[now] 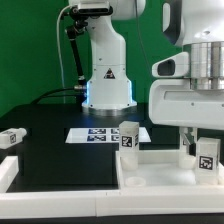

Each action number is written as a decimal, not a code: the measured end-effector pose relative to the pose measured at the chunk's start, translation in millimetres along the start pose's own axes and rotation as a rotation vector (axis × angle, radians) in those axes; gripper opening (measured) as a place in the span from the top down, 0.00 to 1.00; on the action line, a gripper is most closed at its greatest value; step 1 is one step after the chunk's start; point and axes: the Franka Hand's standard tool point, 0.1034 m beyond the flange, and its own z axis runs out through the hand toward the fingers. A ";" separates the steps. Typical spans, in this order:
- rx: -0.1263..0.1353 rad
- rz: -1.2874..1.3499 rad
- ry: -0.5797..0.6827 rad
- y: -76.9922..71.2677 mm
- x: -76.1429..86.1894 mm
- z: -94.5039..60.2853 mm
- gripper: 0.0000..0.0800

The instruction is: Assemble square table

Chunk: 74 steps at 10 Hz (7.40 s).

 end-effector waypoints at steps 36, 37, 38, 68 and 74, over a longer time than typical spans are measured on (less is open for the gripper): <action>-0.045 0.772 -0.080 2.0 -3.3 3.8 0.64; -0.034 0.947 -0.103 1.2 -3.5 4.1 0.64; -0.028 1.083 -0.108 1.9 -3.2 4.5 0.64; 0.071 0.375 -0.047 146.0 21.0 -72.0 0.19; 0.041 -0.261 -0.033 241.8 52.3 -57.2 0.19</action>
Offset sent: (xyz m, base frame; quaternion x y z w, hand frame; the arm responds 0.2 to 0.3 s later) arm -0.0017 -0.0113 0.0049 -0.0674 0.0356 0.4131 0.9075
